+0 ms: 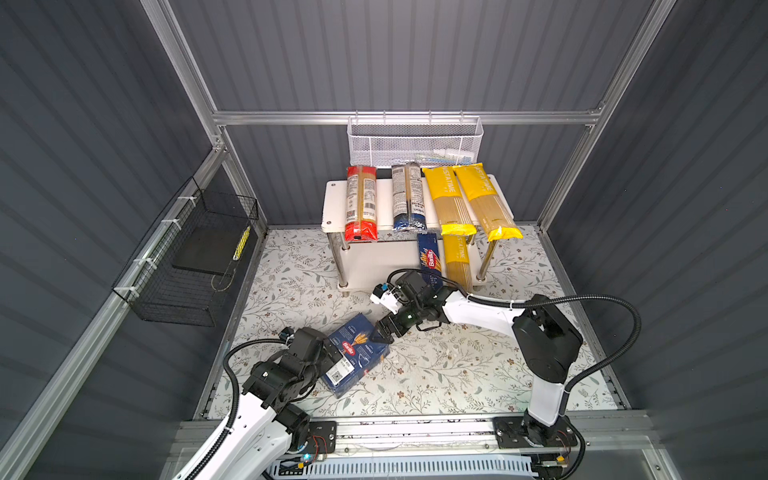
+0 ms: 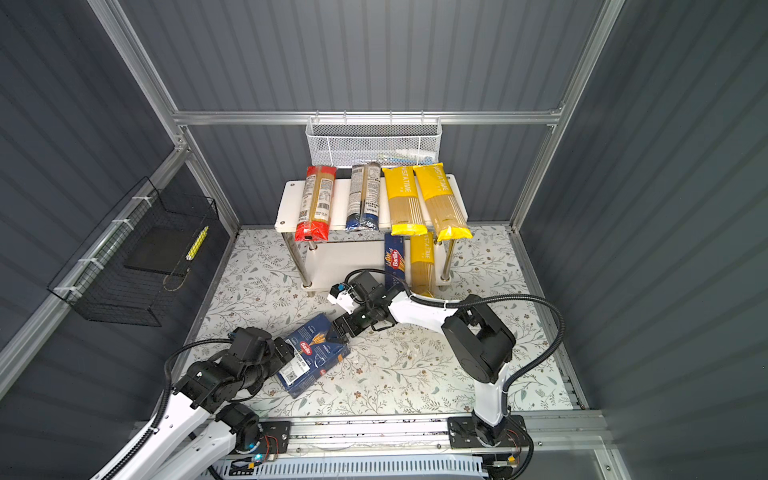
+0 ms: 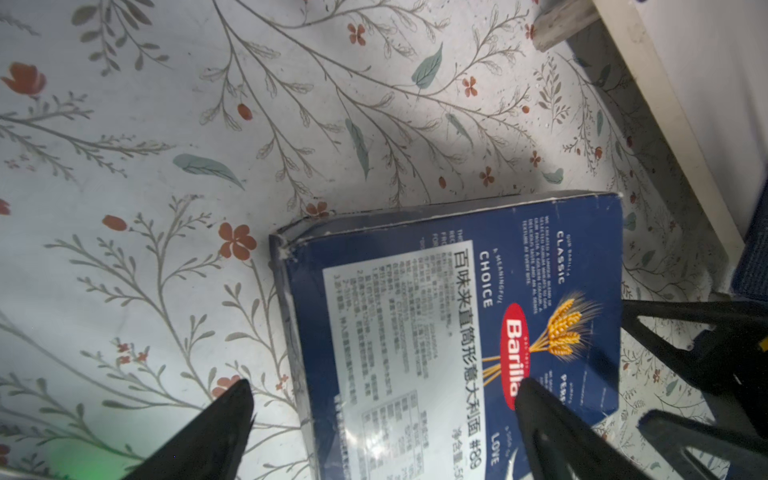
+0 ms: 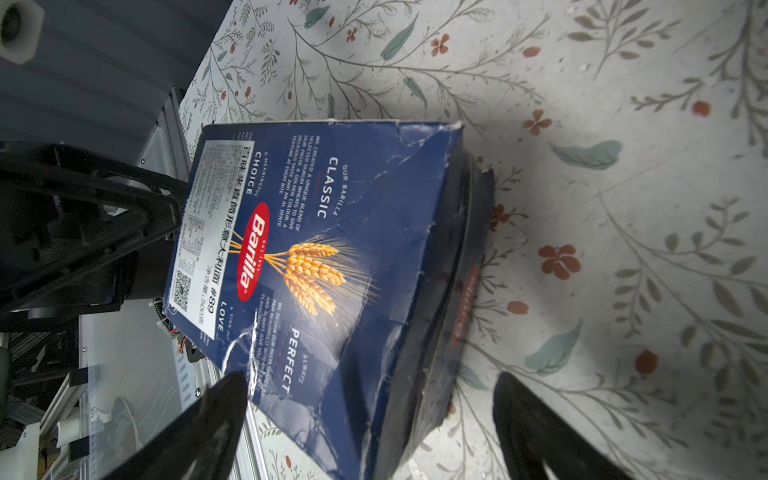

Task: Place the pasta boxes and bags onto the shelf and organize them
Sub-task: 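Grip the Barilla Classic box with both grippers from opposite ends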

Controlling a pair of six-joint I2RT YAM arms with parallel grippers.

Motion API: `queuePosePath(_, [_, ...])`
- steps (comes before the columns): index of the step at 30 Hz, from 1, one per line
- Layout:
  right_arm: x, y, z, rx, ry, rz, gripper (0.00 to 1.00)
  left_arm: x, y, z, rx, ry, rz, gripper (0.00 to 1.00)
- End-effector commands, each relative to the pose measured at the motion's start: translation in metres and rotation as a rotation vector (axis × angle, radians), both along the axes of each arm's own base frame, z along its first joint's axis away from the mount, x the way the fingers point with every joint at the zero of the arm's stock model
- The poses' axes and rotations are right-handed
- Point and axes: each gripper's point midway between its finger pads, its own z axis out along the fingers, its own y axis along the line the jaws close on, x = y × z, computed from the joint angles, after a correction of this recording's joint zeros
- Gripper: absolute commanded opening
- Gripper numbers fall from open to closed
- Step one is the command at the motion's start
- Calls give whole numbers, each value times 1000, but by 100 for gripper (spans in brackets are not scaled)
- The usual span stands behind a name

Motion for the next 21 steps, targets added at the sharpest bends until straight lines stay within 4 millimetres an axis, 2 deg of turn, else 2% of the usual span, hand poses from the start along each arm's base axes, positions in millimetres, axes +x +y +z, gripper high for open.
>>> queuePosePath(1, [2, 6, 2, 15, 1, 8, 93, 0, -6, -4, -40, 3, 5, 99])
queuePosePath(5, [-3, 9, 1, 42, 30, 16, 91, 1, -9, -11, -43, 10, -12, 99])
queuePosePath(8, [-5, 10, 1, 49, 35, 21, 90, 8, -12, -7, -33, -22, -41, 99])
queuePosePath(14, [-4, 10, -4, 39, 42, 16, 89, 21, -30, -8, -73, -53, -108, 99])
queuePosePath(21, [-7, 10, -13, 26, 73, 23, 88, 18, -26, -6, -55, -55, -112, 99])
